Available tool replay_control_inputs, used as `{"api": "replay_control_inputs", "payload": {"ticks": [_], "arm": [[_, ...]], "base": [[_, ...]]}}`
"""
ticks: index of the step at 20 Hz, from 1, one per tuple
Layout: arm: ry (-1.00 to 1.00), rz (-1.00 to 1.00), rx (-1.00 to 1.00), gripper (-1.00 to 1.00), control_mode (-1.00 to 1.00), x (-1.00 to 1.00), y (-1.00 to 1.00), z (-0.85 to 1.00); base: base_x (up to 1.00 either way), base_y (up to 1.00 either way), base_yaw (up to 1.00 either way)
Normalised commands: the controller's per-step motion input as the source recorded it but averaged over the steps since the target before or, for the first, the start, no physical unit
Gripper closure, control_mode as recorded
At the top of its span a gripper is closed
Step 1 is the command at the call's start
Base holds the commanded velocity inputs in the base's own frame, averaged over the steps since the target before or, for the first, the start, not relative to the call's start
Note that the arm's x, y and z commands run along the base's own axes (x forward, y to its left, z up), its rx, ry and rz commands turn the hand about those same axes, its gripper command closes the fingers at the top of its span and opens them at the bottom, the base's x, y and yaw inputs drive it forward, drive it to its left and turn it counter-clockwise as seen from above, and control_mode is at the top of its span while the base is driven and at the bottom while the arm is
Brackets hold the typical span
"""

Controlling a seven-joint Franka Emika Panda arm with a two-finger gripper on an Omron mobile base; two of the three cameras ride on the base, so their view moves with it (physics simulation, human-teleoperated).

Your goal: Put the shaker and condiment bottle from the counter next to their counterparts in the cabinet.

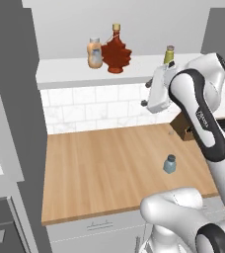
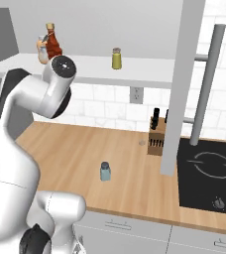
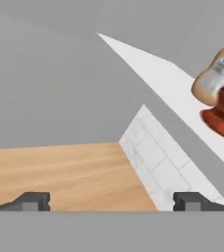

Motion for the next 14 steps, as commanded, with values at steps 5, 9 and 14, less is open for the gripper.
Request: {"api": "replay_control_inputs", "payload": {"ticks": [5,9,14], "arm": [[0.0,-0.07,-0.01,-1.0,-1.0,-0.29,-0.01,-0.44],[0.0,-0.05,0.0,-1.0,-1.0,-0.21,-0.06,-0.45],[-0.01,-0.04,-0.17,-1.0,-1.0,-0.12,0.0,-0.43]], "base": [[0.0,0.0,0.0],[0.0,0.0,0.0],[0.0,0.0,0.0]]}}
